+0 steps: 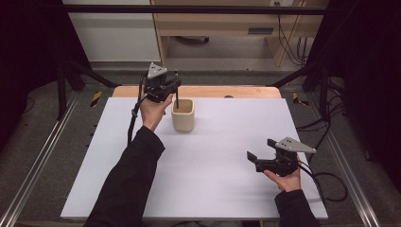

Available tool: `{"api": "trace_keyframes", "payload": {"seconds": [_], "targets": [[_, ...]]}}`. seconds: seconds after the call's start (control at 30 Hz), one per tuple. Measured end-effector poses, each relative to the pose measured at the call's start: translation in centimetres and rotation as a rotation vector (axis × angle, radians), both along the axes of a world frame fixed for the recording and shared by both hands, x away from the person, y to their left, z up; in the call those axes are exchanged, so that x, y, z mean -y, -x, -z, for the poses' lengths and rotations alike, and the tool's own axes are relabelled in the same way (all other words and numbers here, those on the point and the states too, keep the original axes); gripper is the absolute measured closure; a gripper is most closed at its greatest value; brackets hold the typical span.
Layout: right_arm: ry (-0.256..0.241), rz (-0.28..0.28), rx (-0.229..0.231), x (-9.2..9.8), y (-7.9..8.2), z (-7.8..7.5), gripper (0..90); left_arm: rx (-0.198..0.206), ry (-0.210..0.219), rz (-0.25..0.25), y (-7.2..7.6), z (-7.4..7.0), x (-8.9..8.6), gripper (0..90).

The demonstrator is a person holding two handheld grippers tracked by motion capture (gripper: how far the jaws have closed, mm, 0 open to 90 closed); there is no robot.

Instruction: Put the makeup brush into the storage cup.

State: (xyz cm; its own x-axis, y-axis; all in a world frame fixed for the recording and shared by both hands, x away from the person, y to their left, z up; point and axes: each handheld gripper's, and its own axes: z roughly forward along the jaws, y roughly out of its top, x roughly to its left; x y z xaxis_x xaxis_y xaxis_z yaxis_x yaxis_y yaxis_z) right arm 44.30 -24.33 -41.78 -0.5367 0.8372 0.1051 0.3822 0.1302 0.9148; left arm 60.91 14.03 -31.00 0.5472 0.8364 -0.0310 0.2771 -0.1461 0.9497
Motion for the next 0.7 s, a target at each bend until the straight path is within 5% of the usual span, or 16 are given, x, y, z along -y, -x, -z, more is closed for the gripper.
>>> {"api": "trace_keyframes", "payload": {"seconds": [0.7], "targets": [[-0.005, -0.002, 0.001, 0.0, 0.0, 0.0, 5.3, -0.023, -0.019, 0.000, -1.0, 2.2, 0.2, 83.2]]}}
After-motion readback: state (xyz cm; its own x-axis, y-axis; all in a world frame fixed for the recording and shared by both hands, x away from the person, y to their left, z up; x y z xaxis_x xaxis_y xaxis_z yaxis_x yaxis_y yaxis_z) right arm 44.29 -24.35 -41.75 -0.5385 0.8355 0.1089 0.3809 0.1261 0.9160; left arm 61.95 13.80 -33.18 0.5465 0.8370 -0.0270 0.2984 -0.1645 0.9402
